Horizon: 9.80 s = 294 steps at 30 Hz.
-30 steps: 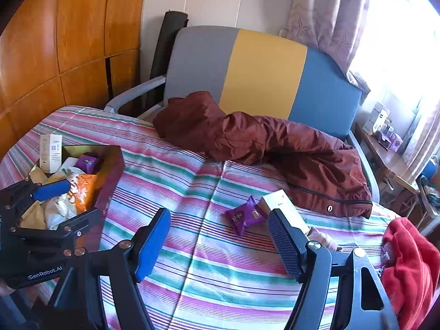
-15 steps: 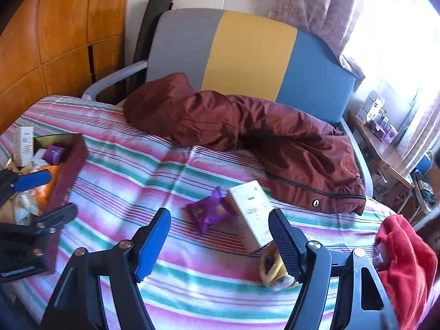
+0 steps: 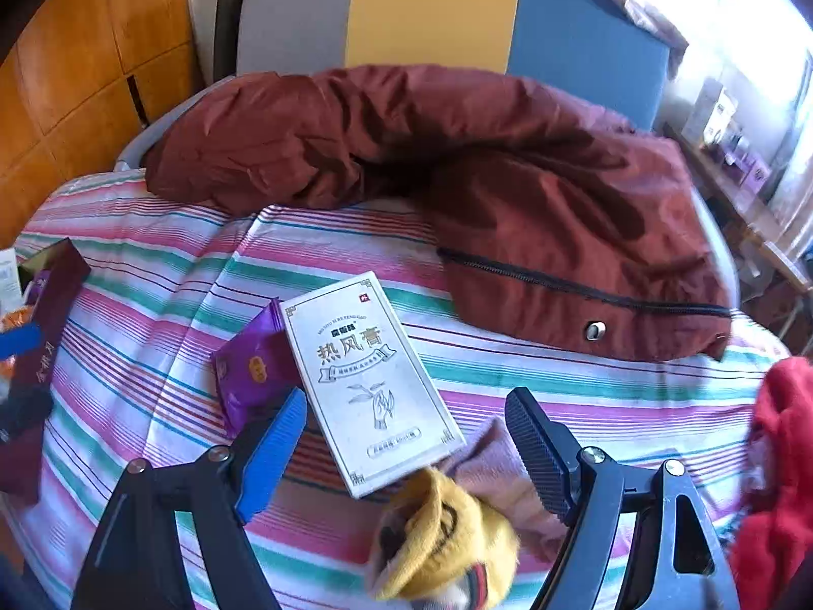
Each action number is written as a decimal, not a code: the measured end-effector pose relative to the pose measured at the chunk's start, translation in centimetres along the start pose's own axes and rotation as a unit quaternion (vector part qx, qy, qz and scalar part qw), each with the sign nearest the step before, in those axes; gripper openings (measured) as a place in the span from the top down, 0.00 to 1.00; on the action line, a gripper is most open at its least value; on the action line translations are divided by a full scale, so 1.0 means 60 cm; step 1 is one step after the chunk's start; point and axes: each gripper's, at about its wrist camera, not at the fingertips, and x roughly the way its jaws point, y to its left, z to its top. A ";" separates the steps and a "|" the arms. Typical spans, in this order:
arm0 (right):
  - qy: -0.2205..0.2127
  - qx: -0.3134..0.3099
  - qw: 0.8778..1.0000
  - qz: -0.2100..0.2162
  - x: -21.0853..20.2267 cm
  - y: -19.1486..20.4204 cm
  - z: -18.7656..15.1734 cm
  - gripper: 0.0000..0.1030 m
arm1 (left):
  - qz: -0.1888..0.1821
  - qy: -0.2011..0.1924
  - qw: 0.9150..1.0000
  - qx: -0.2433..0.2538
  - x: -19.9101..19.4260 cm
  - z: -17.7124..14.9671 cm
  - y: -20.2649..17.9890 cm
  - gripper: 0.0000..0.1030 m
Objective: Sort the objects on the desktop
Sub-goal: 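Move both tools back to the remaining items on the bedspread, then grasp the white medicine box with the right tool while the left tool grasps the purple packet, then carry the white box and purple packet over the gold tray and release both, then move both tools back to the yellow cap and pink sock, then grasp the pink sock with the right tool while the left tool grasps the yellow cap, then carry the yellow cap and pink sock over the gold tray and release both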
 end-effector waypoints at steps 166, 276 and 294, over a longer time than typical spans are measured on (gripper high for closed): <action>-0.143 -0.101 0.984 0.017 -0.252 0.511 -0.056 0.21 | 0.085 -0.124 0.976 -0.160 -0.313 -0.222 0.248 0.43; 0.079 0.196 0.976 0.048 0.038 -0.133 -0.055 0.55 | -0.063 -0.062 0.991 0.096 0.042 0.027 -0.218 0.60; 0.060 0.140 0.985 0.079 0.004 0.012 -0.037 0.57 | 0.022 -0.115 0.993 0.009 -0.120 -0.008 -0.035 0.60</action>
